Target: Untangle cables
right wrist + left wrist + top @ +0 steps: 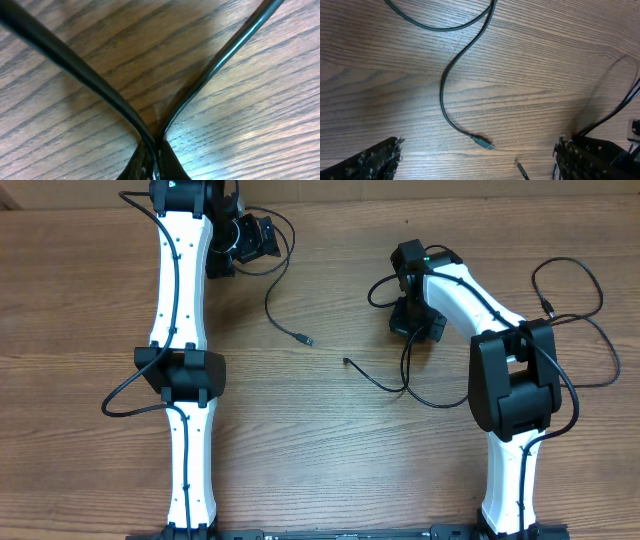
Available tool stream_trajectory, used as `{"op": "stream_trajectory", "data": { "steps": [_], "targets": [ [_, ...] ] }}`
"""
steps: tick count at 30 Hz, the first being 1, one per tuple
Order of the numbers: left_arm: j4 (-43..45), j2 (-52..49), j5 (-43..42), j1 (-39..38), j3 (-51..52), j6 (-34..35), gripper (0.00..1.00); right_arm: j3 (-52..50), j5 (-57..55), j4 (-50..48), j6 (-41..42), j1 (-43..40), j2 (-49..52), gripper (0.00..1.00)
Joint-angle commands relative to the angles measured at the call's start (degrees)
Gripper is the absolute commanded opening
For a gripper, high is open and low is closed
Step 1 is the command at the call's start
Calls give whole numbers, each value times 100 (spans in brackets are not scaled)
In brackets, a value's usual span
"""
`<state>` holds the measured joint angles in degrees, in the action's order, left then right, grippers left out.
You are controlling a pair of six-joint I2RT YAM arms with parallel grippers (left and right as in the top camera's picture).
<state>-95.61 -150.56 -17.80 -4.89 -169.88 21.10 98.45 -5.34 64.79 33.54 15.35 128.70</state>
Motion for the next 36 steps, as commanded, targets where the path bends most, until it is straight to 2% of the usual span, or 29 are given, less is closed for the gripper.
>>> {"op": "stream_trajectory", "data": {
  "steps": [1, 8, 13, 17, 28, 36],
  "targets": [
    [9, -50, 42, -15, -122, 76, 100, 181, 391, 107, -649, -55, 175, 4],
    [9, -50, 42, -15, -122, 76, 100, 1027, 411, 251, -1764, -173, -940, 4],
    [7, -50, 42, -17, -122, 76, 99, 1263, 321, 127, -1904, -234, -1676, 4],
    [9, -50, 42, -15, -122, 76, 100, 1263, -219, 66, -1902, -439, -2055, 4],
    [9, -50, 42, -15, -122, 76, 99, 1071, -107, 529, -1862, -1038, -1766, 4],
    [7, -50, 42, -13, -122, 76, 99, 326, -105, 586, -1858, -1143, -1399, 4]
  ]
}}
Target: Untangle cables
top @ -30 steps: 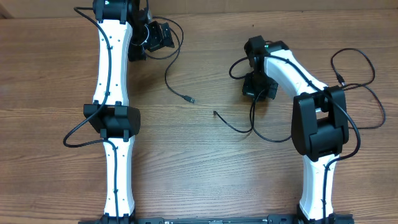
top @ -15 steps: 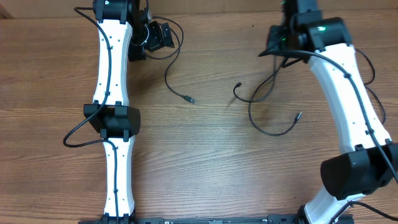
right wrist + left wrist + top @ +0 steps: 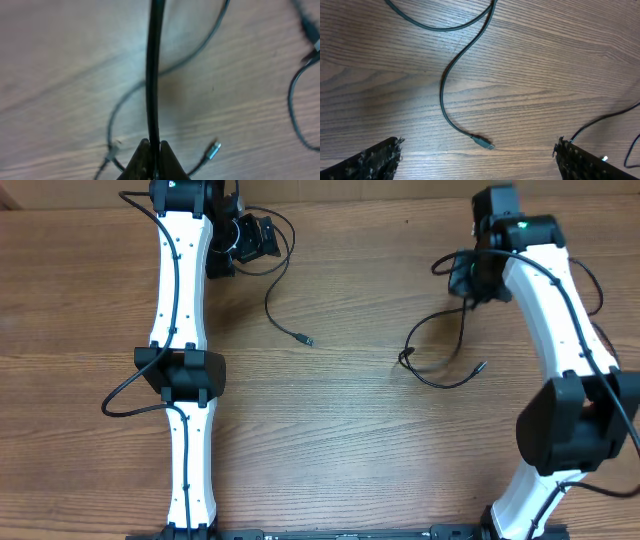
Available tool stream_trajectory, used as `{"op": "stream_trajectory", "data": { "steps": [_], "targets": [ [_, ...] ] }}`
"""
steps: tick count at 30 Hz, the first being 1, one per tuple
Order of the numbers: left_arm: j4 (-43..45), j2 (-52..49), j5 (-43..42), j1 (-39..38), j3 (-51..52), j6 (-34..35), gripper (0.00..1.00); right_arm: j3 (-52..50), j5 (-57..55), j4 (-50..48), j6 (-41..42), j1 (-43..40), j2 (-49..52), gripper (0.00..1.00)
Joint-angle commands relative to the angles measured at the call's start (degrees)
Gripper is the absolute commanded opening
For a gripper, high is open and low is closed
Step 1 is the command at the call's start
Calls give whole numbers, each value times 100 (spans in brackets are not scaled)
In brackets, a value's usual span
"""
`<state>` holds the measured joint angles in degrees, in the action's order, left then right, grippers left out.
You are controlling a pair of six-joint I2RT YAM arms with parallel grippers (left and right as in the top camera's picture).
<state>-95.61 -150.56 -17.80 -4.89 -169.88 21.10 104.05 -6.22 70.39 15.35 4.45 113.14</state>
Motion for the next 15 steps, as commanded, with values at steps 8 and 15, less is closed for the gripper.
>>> {"op": "stream_trajectory", "data": {
  "steps": [8, 15],
  "targets": [
    [7, -50, 42, -13, -122, 76, 100, -844, -20, 197, -17, -63, 229, 16],
    [9, -50, 42, -13, -122, 76, 100, -1110, 44, 289, 275, -61, 229, 86]
  ]
}}
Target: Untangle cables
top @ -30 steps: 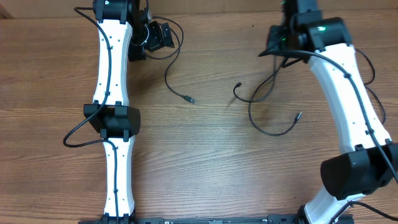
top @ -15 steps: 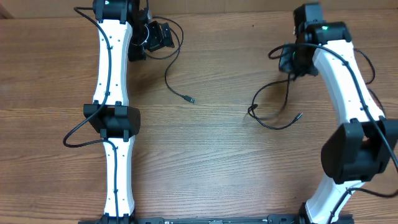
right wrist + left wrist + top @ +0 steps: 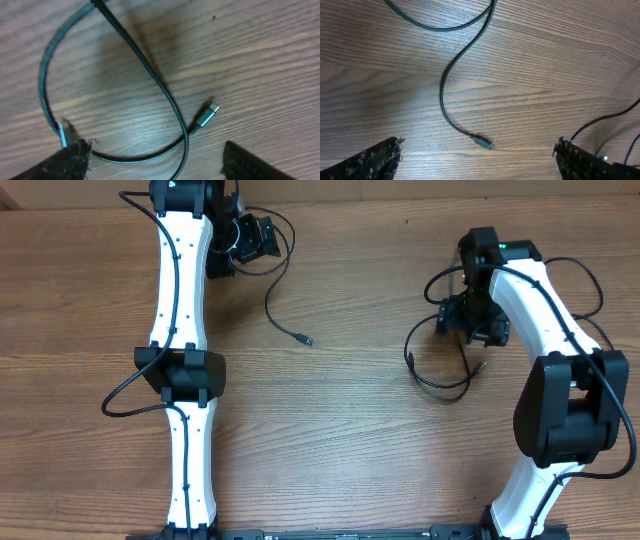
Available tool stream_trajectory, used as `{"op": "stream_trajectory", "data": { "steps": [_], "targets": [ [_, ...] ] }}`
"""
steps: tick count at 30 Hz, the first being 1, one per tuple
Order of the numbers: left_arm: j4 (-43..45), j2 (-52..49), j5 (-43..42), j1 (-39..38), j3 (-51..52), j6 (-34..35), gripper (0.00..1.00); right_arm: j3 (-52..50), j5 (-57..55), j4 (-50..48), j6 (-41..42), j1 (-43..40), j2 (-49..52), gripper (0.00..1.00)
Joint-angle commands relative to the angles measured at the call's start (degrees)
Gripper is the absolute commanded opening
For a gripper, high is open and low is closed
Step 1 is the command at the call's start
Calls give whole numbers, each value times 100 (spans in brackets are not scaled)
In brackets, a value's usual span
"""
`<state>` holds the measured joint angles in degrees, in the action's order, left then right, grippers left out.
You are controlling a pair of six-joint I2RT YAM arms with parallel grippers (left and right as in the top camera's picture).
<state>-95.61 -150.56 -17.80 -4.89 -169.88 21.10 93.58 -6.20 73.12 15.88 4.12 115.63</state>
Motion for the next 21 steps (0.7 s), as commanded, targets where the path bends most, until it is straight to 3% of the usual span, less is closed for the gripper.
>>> {"op": "stream_trajectory", "data": {
  "steps": [1, 6, 8, 11, 17, 21],
  "targets": [
    [9, -50, 42, -13, -122, 76, 99, -63, 214, 59, 289, -28, -20, 86],
    [9, -50, 42, -17, -122, 76, 100, -63, 1676, 385, -168, 74, -20, 83],
    [9, -50, 42, -17, -122, 76, 100, -63, 1963, 472, -492, 155, -20, 75],
    [9, -50, 42, -17, -122, 76, 99, -66, 1976, 551, -802, 310, -20, 68],
    [7, -50, 42, -17, -122, 76, 99, -175, 1397, 424, -1016, 691, -20, 36],
    [9, -50, 42, -17, -122, 76, 100, -595, 890, 13, -1021, 981, -20, 34]
  ]
}}
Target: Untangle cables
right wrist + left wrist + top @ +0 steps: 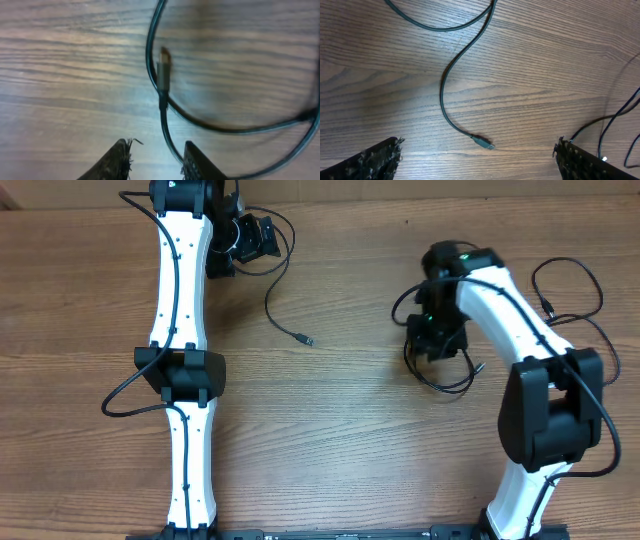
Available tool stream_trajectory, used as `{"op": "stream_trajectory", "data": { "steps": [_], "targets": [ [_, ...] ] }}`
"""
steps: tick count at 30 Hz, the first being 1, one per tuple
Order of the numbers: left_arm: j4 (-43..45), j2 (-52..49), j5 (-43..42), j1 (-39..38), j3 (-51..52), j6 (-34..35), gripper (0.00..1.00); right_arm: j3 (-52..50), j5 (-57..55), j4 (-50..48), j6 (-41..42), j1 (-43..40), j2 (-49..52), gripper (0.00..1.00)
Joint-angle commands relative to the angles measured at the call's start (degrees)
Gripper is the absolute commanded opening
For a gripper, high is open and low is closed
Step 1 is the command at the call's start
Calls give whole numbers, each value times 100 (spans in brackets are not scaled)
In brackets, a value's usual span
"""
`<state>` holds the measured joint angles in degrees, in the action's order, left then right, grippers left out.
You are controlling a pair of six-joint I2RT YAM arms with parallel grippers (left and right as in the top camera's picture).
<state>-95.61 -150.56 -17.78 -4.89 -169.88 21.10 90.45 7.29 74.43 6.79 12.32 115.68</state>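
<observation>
Two black cables lie apart on the wooden table. The left cable [272, 308] ends in a USB plug [484, 143]. My left gripper [260, 238] hangs above its far part, and in the left wrist view the left gripper [477, 162] is wide open and holds nothing. The right cable [447, 386] forms a loop, its plug [163, 64] lying inside the curve. My right gripper [432, 345] is low over the loop's left side. In the right wrist view the right gripper [156, 161] is narrowly open, with the cable strand [169, 137] running between its fingers.
More of the right cable trails in loops [572, 280] at the table's right edge, with a small connector [547, 304]. Bare wood [350, 410] separates the two cables. The arms' own black leads hang beside their white links.
My right gripper moved left and down, from over the loop's right part to its left side. Its jaws are narrower, and a strand now lies between them. The left arm has not moved.
My right gripper was shut on the right cable near the table's middle, its end reaching toward the left cable. Then it held the cable raised at the far right. Then it was open with the cable lying looped, and now it straddles a strand.
</observation>
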Motion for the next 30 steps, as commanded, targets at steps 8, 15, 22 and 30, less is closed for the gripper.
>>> {"op": "stream_trajectory", "data": {
  "steps": [8, 15, 22, 30],
  "targets": [
    [9, -50, 39, -17, -122, 76, 100, -1163, -918, -1379, -131, 413, -24, 27],
    [9, -50, 39, -17, -122, 76, 99, -1357, -918, -1945, -131, 413, -24, 7],
    [9, -50, 39, -17, -122, 76, 100, -903, -918, -1484, -131, 413, -37, 4],
    [9, -50, 39, -17, -122, 76, 100, -627, -918, -1749, -129, 411, -48, 4]
  ]
}}
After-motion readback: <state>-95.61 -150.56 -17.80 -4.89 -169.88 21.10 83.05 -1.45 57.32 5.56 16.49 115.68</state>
